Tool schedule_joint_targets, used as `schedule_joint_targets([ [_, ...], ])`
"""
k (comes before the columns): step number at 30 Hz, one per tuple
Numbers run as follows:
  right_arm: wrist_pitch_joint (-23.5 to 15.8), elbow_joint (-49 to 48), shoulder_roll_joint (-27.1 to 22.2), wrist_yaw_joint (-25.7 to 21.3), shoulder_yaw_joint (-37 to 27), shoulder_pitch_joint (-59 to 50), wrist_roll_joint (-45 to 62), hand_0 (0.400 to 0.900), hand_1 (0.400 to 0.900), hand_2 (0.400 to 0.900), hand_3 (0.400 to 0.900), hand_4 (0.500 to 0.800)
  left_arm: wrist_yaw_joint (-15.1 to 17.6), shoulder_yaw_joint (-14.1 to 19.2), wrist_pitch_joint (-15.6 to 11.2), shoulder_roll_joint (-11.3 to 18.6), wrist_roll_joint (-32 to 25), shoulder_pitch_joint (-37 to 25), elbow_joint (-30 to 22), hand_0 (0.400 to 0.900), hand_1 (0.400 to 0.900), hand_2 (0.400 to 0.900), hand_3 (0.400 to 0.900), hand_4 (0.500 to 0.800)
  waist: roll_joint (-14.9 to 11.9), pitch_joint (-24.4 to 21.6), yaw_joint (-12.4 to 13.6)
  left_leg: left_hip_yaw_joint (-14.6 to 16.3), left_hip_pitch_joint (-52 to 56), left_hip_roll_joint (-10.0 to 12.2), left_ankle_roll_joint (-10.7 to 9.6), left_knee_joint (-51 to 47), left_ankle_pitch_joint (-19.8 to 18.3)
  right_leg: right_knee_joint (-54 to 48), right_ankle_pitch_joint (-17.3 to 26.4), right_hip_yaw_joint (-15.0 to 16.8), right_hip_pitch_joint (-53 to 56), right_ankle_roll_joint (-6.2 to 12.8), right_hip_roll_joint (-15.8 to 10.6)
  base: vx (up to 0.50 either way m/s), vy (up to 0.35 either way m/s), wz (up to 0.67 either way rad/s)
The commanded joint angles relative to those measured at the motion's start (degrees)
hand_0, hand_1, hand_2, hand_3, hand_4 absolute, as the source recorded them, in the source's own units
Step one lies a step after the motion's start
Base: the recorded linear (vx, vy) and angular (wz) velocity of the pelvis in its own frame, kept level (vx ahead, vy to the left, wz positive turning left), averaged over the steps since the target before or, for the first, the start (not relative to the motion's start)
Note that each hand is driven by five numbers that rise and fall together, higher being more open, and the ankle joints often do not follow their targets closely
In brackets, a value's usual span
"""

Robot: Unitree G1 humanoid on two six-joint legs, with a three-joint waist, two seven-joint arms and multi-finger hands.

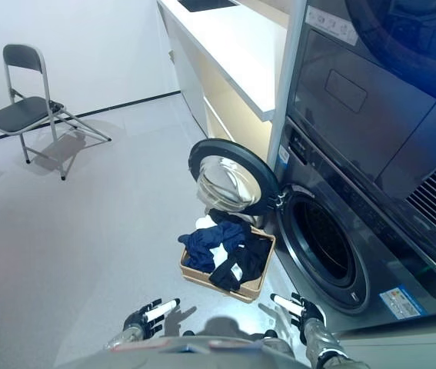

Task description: Put the clothes in the basket into the washing machine.

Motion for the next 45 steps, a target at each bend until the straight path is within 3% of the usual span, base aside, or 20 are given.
schedule_joint_targets([
  [1,-2.50,1.88,-1.05,-0.30,-0.97,-5.73,-0.10,0.900,0.900,0.900,0.900,0.800,0.22,-0.14,-3.60,0.06,-0.62,-6.25,2.61,0.900,0.900,0.900,0.900,0.800,-1.46,1.83,0.02,-0.67,2.09,-0.53,-1.18,0.53,-4.63,0.24,-0.20,-1.10,1.18,3.77,-1.67,0.00,0.000,0.00],
  [18,-2.92,1.39,-0.88,-0.59,-1.18,-5.90,0.47,0.900,0.900,0.900,0.900,0.800,0.61,0.25,-3.97,0.14,-1.31,-6.23,2.39,0.900,0.900,0.900,0.900,0.800,-1.63,2.08,0.14,-0.72,1.96,-0.52,-1.17,0.54,-4.60,0.19,-0.10,-1.21,1.11,3.81,-1.67,0.00,0.000,0.00],
  [21,-3.47,-1.57,-1.39,-1.85,0.47,-7.11,-1.18,0.900,0.900,0.900,0.900,0.800,1.80,0.51,-4.78,0.47,-3.20,-6.94,-1.03,0.900,0.900,0.900,0.900,0.800,-1.75,3.64,0.32,-1.11,0.59,-0.53,-1.16,1.02,-4.22,0.60,0.24,-1.03,-0.21,3.85,-1.79,-0.06,0.007,0.04],
  [25,-4.35,-12.99,-3.41,-3.91,6.83,-9.42,-8.15,0.900,0.900,0.900,0.900,0.800,3.72,-1.06,-6.67,1.25,-5.12,-7.84,-10.74,0.900,0.900,0.900,0.900,0.800,-2.26,8.25,0.93,-2.13,-5.22,-0.72,-0.97,3.74,-3.37,2.55,1.15,-0.74,-5.36,3.76,-2.48,-0.22,0.006,0.06],
  [32,-4.71,-25.59,-10.10,-7.23,17.47,-22.70,-20.21,0.900,0.900,0.900,0.900,0.800,8.20,-5.73,-11.24,3.57,-9.21,-10.04,-35.42,0.900,0.900,0.900,0.900,0.800,-3.26,17.38,4.06,-6.07,-21.88,0.17,-0.94,12.67,-2.93,13.20,0.38,-1.58,-21.95,2.89,-4.68,-0.21,-0.025,0.25],
  [40,-3.96,-18.09,-17.96,-15.51,21.03,-46.83,-27.98,0.900,0.900,0.900,0.900,0.800,13.81,-9.19,-14.92,6.59,-6.28,-15.66,-56.78,0.900,0.900,0.900,0.900,0.800,-2.40,23.15,9.41,-9.40,-42.99,-0.44,-0.64,20.57,-2.77,24.12,-1.11,-3.06,-43.05,2.89,-6.85,-0.18,-0.036,0.29],
  [45,-3.98,-8.48,-24.49,-21.70,22.65,-58.92,-28.69,0.900,0.900,0.900,0.900,0.800,18.69,-10.86,-17.42,8.84,-4.42,-20.99,-63.30,0.900,0.900,0.900,0.900,0.800,-1.24,24.30,11.83,-11.77,-57.63,-1.65,0.07,28.45,-4.61,34.28,-4.16,-2.65,-57.06,2.93,-9.47,-0.11,-0.023,0.28],
])
